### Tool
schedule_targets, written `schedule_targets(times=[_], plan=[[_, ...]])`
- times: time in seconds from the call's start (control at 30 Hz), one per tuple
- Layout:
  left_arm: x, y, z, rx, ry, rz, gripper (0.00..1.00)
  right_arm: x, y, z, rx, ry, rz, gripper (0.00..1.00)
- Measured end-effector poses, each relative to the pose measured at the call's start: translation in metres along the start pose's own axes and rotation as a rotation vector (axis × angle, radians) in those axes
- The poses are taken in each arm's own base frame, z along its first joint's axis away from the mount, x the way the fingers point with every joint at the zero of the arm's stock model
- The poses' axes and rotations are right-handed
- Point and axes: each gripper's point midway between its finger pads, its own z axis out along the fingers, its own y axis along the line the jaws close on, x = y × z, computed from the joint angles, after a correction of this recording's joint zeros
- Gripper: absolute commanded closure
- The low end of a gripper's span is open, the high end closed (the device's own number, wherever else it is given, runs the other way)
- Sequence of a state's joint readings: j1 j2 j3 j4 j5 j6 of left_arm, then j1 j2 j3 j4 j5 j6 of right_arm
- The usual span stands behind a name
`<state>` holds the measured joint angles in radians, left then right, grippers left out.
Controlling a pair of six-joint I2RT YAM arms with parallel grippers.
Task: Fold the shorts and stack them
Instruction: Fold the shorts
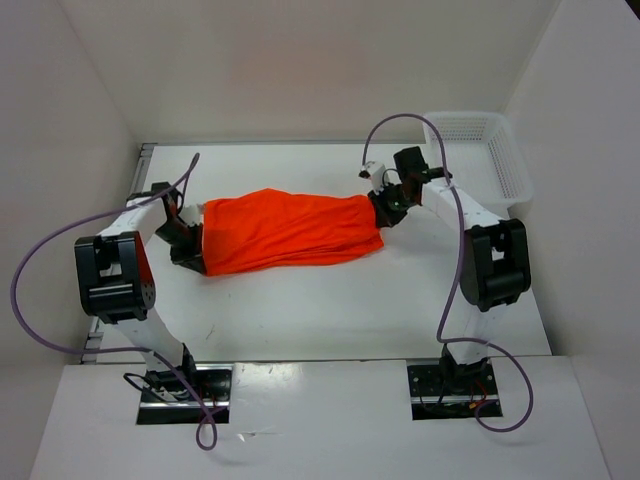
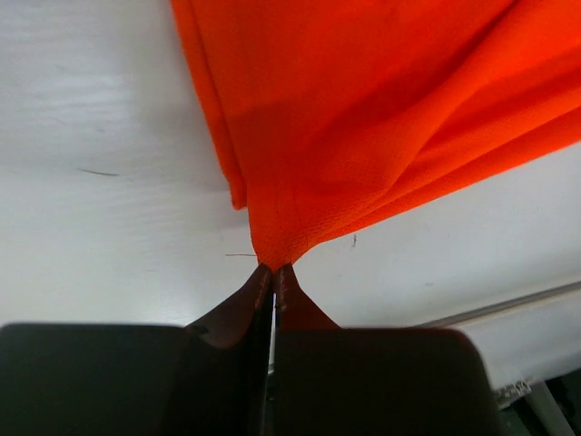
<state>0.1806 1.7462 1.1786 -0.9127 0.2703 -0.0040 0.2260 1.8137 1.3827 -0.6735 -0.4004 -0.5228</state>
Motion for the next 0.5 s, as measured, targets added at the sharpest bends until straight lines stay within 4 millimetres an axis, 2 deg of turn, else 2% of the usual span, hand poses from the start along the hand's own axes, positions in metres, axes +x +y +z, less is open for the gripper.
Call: schedule_targets(times=[0.13, 0.23, 0.4, 0.5], plan=[[-0.019, 0.009, -0.009, -0.026, -0.052, -0.006, 1.00, -0.033, 0.001, -0.017, -0.016, -0.076, -0.027, 1.00], [-0.023, 0.017, -0.010, -0.040, -0.059, -0.024, 1.00, -0.041, 0.006, -0.027, -0.037, -0.096, -0.052, 1.00], [-0.021, 0.025, -0.004, -0.051, -0.037, -0.046, 1.00, -0.020, 0.017, -0.026, -0.084, -0.033, -0.079, 1.00], [-0.020, 0.026, -0.002, -0.054, -0.030, -0.048, 1.00, 0.010, 0.024, -0.018, -0.117, 0.045, -0.088, 1.00]])
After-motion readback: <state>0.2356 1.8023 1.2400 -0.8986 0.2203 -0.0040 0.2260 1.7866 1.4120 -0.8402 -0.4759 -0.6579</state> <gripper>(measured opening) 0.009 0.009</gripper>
